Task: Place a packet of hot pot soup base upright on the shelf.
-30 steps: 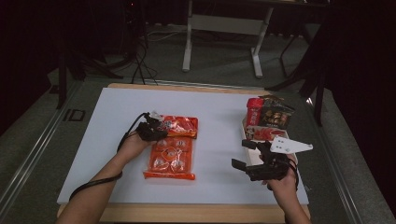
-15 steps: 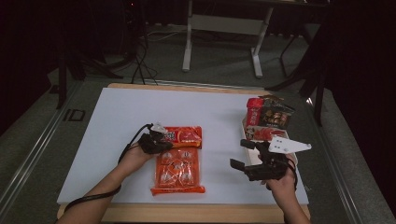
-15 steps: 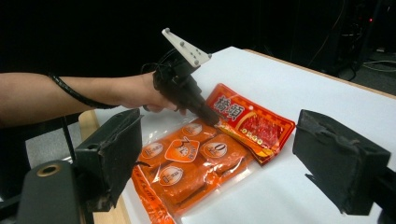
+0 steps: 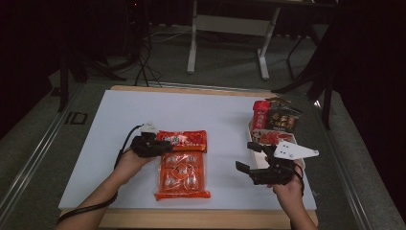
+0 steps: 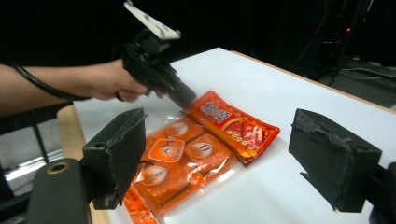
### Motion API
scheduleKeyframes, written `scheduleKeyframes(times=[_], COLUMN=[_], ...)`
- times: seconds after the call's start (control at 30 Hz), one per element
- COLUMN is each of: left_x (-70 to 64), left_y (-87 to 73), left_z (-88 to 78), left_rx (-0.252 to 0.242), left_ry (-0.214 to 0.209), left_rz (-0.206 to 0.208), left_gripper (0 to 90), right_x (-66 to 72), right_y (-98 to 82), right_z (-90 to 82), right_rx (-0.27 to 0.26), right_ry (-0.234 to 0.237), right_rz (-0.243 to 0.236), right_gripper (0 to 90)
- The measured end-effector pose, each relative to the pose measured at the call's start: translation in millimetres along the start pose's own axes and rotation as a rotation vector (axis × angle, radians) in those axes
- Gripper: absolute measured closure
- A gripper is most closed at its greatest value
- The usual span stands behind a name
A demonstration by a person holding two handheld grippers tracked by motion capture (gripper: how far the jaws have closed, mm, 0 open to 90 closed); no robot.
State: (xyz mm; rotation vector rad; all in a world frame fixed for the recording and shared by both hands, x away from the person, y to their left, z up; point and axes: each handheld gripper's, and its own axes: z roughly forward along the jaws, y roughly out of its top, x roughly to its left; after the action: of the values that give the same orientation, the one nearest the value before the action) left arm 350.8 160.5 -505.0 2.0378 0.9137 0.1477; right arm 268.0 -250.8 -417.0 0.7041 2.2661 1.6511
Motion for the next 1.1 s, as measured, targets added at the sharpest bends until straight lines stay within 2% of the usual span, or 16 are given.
scheduleKeyframes(times=[0.17, 0.27, 0.43, 0.57, 0.6, 0.7, 0.73, 0.8, 0.87, 0.93, 1.1], left_x=[7.4, 12.9, 18.7, 24.6, 26.4, 34.4, 36.2, 39.7, 43.7, 47.5, 53.3], left_y=[-2.8, -5.8, -12.3, -18.0, -19.7, -25.2, -26.5, -28.7, -30.3, -31.2, -30.4], left_z=[-15.0, -21.2, -27.5, -26.7, -26.0, -21.1, -19.2, -13.8, -8.2, -2.4, 11.3], left_rx=[-0.020, -0.024, -0.045, -0.043, -0.042, -0.036, -0.037, -0.021, -0.010, 0.004, 0.026], left_ry=[0.013, 0.028, 0.070, 0.101, 0.120, 0.124, 0.116, 0.127, 0.128, 0.119, 0.097], left_rz=[-0.033, -0.052, -0.066, -0.082, -0.090, -0.114, -0.119, -0.120, -0.132, -0.140, -0.162], left_gripper=[55.6, 43.7, 33.7, 26.8, 26.7, 26.6, 26.6, 26.6, 26.8, 29.6, 33.0], right_x=[0.0, 0.3, 3.4, 6.1, 6.9, 7.2, 6.9, 6.2, 7.6, 7.5, 9.8], right_y=[-0.8, -1.4, -1.5, -1.9, -1.5, -2.0, -2.4, -3.1, -3.2, -4.0, -4.5], right_z=[0.9, 1.6, 3.9, 5.4, 5.5, 5.3, 5.7, 6.6, 8.0, 8.1, 10.3], right_rx=[-0.008, -0.019, -0.004, -0.011, -0.005, -0.004, 0.005, 0.007, 0.021, 0.018, 0.038], right_ry=[-0.004, -0.010, -0.012, -0.031, -0.031, -0.026, -0.033, -0.040, -0.079, -0.053, -0.046], right_rz=[-0.015, -0.042, -0.065, -0.099, -0.102, -0.081, -0.062, -0.050, -0.053, -0.050, -0.060], right_gripper=[18.6, 17.0, 14.4, 14.0, 14.0, 13.3, 12.6, 10.4, 10.4, 10.1, 10.2])
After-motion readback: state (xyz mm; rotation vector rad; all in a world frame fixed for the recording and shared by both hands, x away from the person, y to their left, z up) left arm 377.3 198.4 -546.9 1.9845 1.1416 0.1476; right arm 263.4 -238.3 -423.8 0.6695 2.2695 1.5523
